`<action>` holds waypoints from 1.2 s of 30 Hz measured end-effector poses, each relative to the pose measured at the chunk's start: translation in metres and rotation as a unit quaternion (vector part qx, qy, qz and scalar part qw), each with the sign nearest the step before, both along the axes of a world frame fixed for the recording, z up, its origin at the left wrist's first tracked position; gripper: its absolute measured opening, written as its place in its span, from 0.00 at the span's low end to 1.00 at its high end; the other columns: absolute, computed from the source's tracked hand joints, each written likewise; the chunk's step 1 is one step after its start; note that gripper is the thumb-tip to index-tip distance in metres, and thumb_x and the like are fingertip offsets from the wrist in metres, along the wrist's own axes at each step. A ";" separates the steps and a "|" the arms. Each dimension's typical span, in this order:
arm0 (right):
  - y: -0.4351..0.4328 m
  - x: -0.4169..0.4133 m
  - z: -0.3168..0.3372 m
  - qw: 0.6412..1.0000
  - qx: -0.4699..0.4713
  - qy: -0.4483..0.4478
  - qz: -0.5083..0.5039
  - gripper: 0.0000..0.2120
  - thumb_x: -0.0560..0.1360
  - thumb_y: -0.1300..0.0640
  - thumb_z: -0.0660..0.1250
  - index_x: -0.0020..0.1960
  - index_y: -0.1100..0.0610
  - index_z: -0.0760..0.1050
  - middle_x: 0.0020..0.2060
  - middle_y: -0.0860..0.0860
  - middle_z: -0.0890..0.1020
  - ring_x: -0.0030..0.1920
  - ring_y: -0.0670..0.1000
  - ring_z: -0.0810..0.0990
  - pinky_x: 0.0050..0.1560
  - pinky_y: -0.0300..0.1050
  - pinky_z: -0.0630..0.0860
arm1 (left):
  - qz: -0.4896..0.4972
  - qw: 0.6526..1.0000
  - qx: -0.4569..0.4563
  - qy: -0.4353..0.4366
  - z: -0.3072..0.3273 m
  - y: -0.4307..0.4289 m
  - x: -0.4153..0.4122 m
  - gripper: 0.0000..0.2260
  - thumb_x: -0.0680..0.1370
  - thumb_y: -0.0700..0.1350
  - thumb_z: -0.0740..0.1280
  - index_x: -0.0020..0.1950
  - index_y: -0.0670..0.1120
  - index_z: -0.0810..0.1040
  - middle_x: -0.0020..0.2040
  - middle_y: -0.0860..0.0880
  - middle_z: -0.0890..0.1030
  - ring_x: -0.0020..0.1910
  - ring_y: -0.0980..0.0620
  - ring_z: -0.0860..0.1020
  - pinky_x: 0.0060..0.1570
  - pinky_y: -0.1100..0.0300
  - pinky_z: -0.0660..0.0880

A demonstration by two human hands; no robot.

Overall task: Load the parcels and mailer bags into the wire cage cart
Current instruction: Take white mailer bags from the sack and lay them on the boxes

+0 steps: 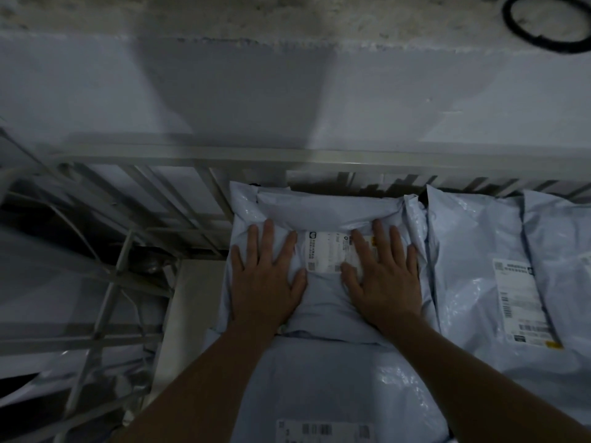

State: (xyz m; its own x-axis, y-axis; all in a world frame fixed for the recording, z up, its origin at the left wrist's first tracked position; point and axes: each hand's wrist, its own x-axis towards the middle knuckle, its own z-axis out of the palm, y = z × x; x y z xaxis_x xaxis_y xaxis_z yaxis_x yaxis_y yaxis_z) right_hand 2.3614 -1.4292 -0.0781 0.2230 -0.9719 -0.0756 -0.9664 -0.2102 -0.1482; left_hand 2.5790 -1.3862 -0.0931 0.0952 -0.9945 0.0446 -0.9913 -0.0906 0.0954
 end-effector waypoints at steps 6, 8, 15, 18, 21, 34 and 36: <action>0.000 0.000 -0.001 1.000 -0.008 0.000 -0.001 0.34 0.79 0.33 0.45 0.81 0.46 0.52 0.81 0.53 0.47 0.81 0.58 0.45 0.78 0.62 0.46 | 0.006 1.000 -0.002 -0.005 -0.002 0.000 0.000 0.31 0.79 0.65 0.55 0.80 0.55 0.59 0.82 0.44 0.50 0.80 0.40 0.50 0.72 0.33 0.55; 0.000 0.000 -0.001 1.000 -0.004 0.003 -0.001 0.34 0.79 0.33 0.45 0.81 0.46 0.52 0.81 0.53 0.48 0.80 0.58 0.46 0.78 0.62 0.47 | 0.004 1.000 -0.001 0.000 -0.002 0.000 0.000 0.31 0.79 0.65 0.55 0.80 0.55 0.59 0.82 0.44 0.50 0.80 0.40 0.50 0.71 0.33 0.55; -0.001 0.001 0.000 1.000 0.000 0.016 -0.004 0.33 0.79 0.33 0.46 0.81 0.45 0.52 0.81 0.53 0.48 0.80 0.59 0.46 0.78 0.63 0.48 | 0.004 1.000 0.009 0.001 -0.003 0.000 0.000 0.31 0.80 0.65 0.54 0.81 0.55 0.57 0.82 0.44 0.49 0.80 0.40 0.49 0.72 0.33 0.55; -0.001 0.000 0.000 1.000 0.006 0.022 -0.001 0.33 0.80 0.33 0.45 0.81 0.45 0.51 0.81 0.53 0.46 0.80 0.59 0.45 0.78 0.63 0.47 | 0.003 1.000 0.013 0.001 -0.002 0.000 0.000 0.31 0.80 0.64 0.54 0.81 0.54 0.57 0.82 0.44 0.49 0.80 0.39 0.48 0.72 0.33 0.54; -0.001 0.000 -0.001 1.000 0.002 0.025 0.000 0.33 0.80 0.33 0.44 0.81 0.45 0.50 0.81 0.53 0.46 0.81 0.59 0.45 0.78 0.63 0.47 | 0.001 1.000 0.015 0.000 -0.001 -0.001 -0.001 0.31 0.80 0.64 0.54 0.81 0.53 0.57 0.82 0.43 0.49 0.80 0.38 0.49 0.72 0.32 0.54; -0.001 0.000 -0.004 1.000 -0.014 0.013 -0.012 0.29 0.82 0.39 0.44 0.80 0.45 0.55 0.81 0.53 0.51 0.80 0.58 0.47 0.77 0.64 0.48 | 0.003 1.000 0.003 -0.001 -0.009 -0.001 -0.002 0.34 0.80 0.64 0.52 0.82 0.47 0.54 0.82 0.42 0.49 0.80 0.38 0.49 0.71 0.32 0.55; 0.001 0.000 -0.004 1.000 -0.018 0.008 -0.011 0.28 0.82 0.40 0.45 0.80 0.46 0.55 0.81 0.54 0.52 0.80 0.58 0.48 0.77 0.64 0.47 | 0.004 1.000 -0.001 -0.007 -0.010 0.000 -0.002 0.34 0.80 0.64 0.52 0.82 0.47 0.55 0.82 0.42 0.50 0.80 0.38 0.50 0.71 0.32 0.55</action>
State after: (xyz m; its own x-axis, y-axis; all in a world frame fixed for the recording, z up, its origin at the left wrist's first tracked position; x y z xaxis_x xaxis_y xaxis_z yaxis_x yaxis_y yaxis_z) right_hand 2.3615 -1.4287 -0.0822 0.2001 -0.9788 -0.0445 -0.9731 -0.1933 -0.1254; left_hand 2.5766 -1.3858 -0.1030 0.1022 -0.9936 0.0477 -0.9918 -0.0981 0.0818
